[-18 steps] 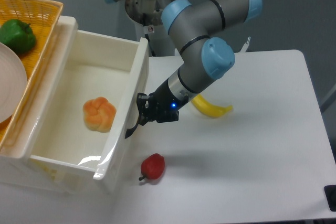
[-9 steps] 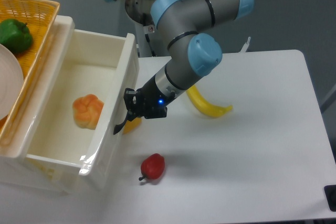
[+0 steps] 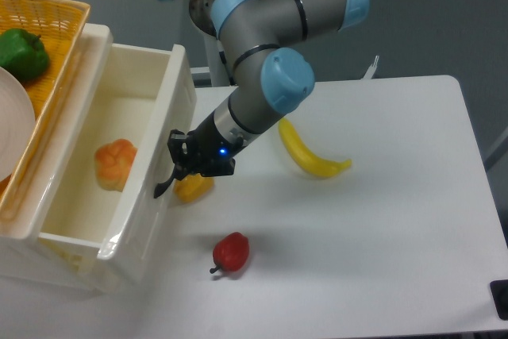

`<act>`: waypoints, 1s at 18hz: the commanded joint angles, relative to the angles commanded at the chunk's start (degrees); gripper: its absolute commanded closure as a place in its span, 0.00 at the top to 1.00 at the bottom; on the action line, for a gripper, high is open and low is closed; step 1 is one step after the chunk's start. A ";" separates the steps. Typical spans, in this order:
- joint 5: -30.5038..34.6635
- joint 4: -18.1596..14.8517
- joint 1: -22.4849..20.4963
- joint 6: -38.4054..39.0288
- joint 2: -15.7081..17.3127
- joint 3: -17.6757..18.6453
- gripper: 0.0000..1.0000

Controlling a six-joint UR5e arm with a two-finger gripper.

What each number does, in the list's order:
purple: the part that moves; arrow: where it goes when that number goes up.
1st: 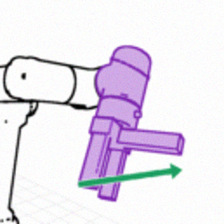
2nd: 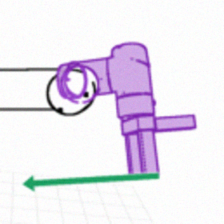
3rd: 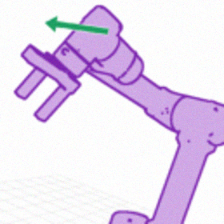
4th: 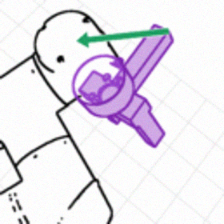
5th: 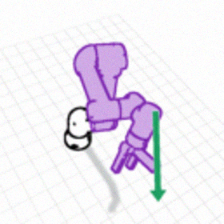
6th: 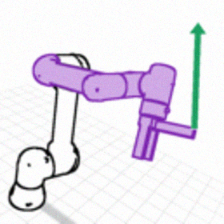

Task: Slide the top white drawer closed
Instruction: 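Push the drawer front with the gripper into the cabinet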

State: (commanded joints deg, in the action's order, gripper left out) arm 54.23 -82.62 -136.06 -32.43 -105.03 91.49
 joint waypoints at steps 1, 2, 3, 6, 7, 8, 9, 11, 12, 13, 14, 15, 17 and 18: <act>0.00 0.09 0.26 0.00 0.00 0.00 0.00; 0.00 0.09 0.79 0.09 0.00 0.00 0.00; 0.00 0.17 1.14 0.52 0.00 0.00 0.00; 0.09 0.53 2.46 1.85 -0.17 0.09 0.00; 0.09 0.53 2.73 1.93 -0.18 0.09 0.00; 0.17 0.53 3.08 2.02 -0.26 0.09 0.00; 0.26 0.53 3.34 2.02 -0.35 0.09 0.00; 0.35 0.53 3.43 2.20 -0.70 0.18 0.00; 0.44 0.53 3.61 2.37 -0.79 0.26 0.00; 0.44 0.53 3.87 2.37 -0.88 0.26 0.00; 0.53 0.53 4.13 2.46 -1.05 0.44 0.00; 0.53 0.53 4.31 2.46 -1.14 0.53 0.00; 0.53 0.53 4.40 2.99 -1.05 0.53 0.00; 0.53 0.61 4.83 3.51 -1.05 0.53 0.00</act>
State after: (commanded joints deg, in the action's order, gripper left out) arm 54.76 -82.00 -131.23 -28.92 -106.08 92.02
